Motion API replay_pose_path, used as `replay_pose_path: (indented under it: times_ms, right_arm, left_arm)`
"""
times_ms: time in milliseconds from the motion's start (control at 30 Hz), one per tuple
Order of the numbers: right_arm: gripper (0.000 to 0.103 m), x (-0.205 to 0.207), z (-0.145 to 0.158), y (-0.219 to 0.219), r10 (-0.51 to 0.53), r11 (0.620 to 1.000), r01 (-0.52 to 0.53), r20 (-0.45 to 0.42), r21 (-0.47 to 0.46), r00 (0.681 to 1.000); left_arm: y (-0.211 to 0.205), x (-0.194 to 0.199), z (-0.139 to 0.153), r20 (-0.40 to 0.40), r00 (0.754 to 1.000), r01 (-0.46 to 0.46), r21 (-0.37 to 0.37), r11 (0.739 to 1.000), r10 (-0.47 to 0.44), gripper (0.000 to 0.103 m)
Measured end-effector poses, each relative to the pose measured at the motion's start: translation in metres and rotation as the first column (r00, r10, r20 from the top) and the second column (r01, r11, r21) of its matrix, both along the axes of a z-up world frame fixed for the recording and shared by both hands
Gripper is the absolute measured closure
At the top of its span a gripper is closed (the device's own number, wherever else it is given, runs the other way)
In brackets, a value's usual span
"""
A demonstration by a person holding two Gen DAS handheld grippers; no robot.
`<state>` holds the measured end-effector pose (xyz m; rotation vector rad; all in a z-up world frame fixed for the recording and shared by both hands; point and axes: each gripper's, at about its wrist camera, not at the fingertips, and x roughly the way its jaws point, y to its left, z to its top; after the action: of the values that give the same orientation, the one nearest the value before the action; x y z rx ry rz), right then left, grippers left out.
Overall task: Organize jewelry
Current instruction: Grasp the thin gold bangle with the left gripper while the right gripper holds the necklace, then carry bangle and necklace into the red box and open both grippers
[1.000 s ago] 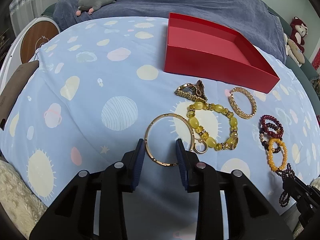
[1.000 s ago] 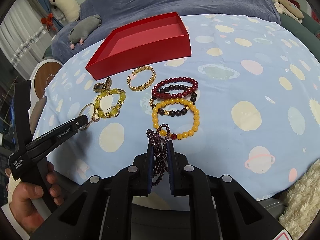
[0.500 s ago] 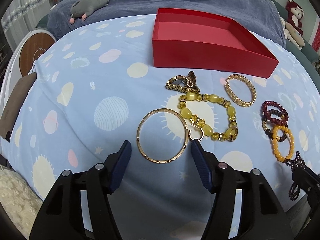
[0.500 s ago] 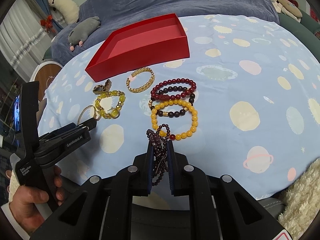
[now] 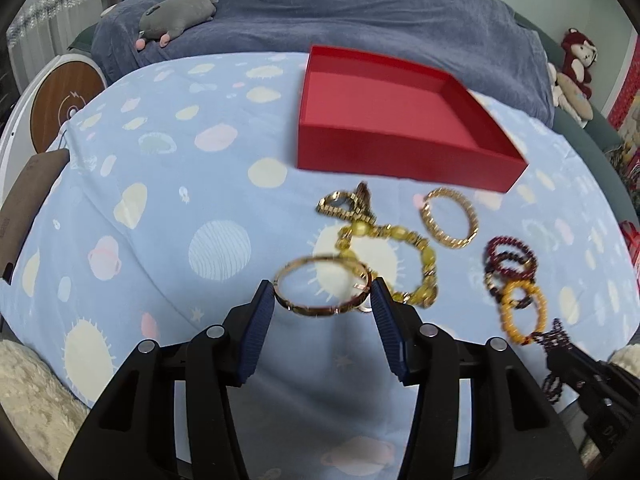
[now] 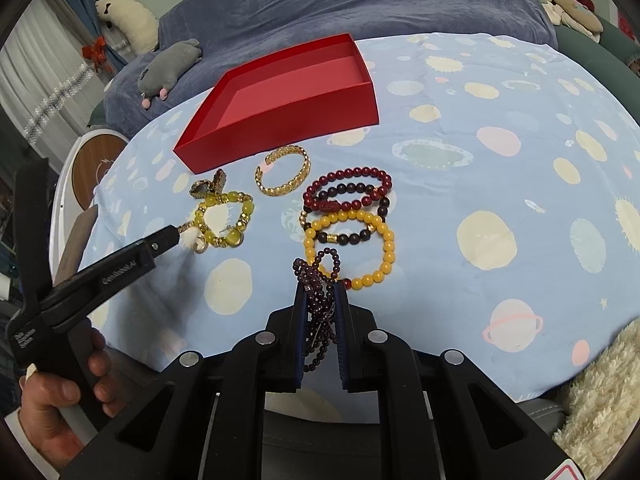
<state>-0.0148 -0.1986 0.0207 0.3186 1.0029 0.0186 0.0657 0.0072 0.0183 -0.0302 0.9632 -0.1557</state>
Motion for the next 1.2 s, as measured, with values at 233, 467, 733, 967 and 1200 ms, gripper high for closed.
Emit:
replay_pose_path:
  times_ms: [233,467,733,967,1200]
  right_arm:
    - [0.091,0.035,0.026,-0.009,0.006,1.000,-0.005,0.064,-0.010,0.998]
    - [0.091,0.048,0.033,-0.015,0.003,1.000,-0.003,0.081,-0.003,0.997]
    - [0.091,0.041,0.016,-0.008,0.013,1.000,-0.013,0.033,0.009,0.999]
    - [0.091,0.044,0.011,-0.005,0.013,1.000,-0.014,0.021,0.020,1.000]
    - [0.091,0.044,0.008,-0.005,0.010,1.000,-0.010,0.018,0.029,1.000]
  left_arm:
    - [-0.008,0.029,0.028,0.014,1.000,0.029,-0.089,0.996,-0.028,0.101]
    - [-0.004,0.032,0.017,0.003,1.000,0.013,-0.072,0.997,-0.013,0.043]
    - [-0.016,0.032,-0.026,-0.082,0.996,0.018,-0.002,1.000,-0.019,0.048]
    - [-0.026,0.035,-0.029,-0.089,0.996,0.027,0.001,1.000,-0.027,0.043]
    - [-0.029,0.031,-0.022,-0.090,0.996,0.021,-0.051,0.998,-0.025,0.032]
